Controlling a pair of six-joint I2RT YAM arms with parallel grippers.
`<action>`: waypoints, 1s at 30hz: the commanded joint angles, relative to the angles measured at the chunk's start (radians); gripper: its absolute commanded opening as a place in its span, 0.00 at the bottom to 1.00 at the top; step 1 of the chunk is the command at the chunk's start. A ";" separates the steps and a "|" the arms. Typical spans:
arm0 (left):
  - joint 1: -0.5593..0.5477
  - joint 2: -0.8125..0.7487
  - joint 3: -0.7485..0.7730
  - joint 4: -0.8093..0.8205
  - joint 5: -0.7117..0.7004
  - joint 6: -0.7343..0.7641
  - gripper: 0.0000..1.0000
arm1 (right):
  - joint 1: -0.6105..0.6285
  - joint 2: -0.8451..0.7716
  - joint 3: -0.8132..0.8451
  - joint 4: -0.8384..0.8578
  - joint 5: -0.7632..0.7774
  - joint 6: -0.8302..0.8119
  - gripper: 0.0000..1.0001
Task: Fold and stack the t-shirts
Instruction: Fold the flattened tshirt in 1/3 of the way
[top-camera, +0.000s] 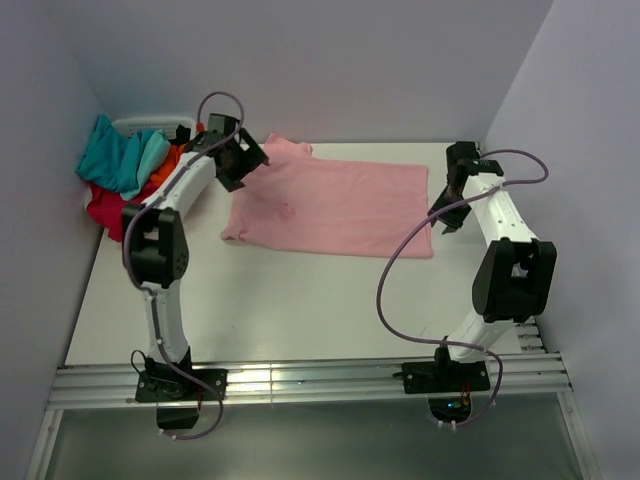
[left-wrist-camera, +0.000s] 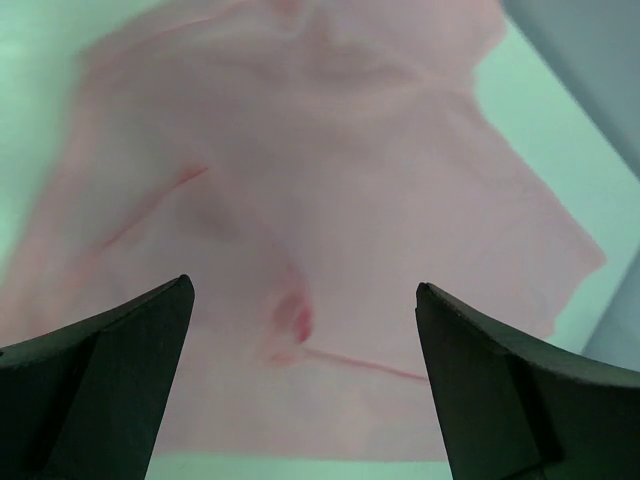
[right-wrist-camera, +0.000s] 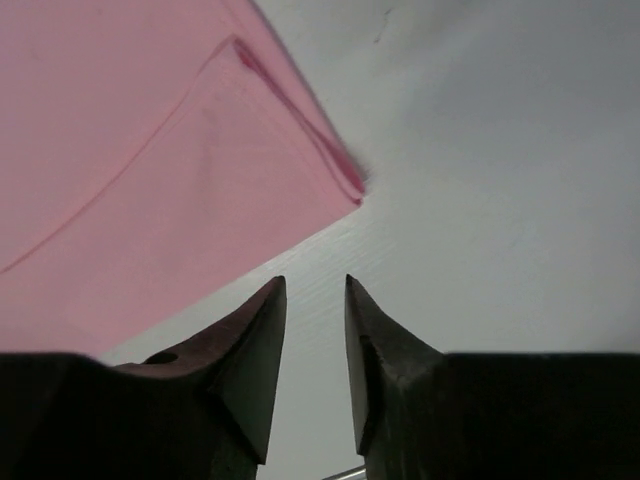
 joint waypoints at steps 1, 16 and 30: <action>0.007 -0.213 -0.177 -0.030 -0.114 0.073 0.99 | 0.034 -0.049 0.006 0.053 -0.073 0.010 0.35; 0.082 -0.335 -0.538 -0.016 -0.185 0.112 0.97 | 0.197 0.207 0.072 0.125 -0.146 0.072 0.00; 0.133 -0.369 -0.659 -0.036 -0.177 0.047 0.91 | 0.218 0.195 -0.023 0.142 -0.133 0.079 0.00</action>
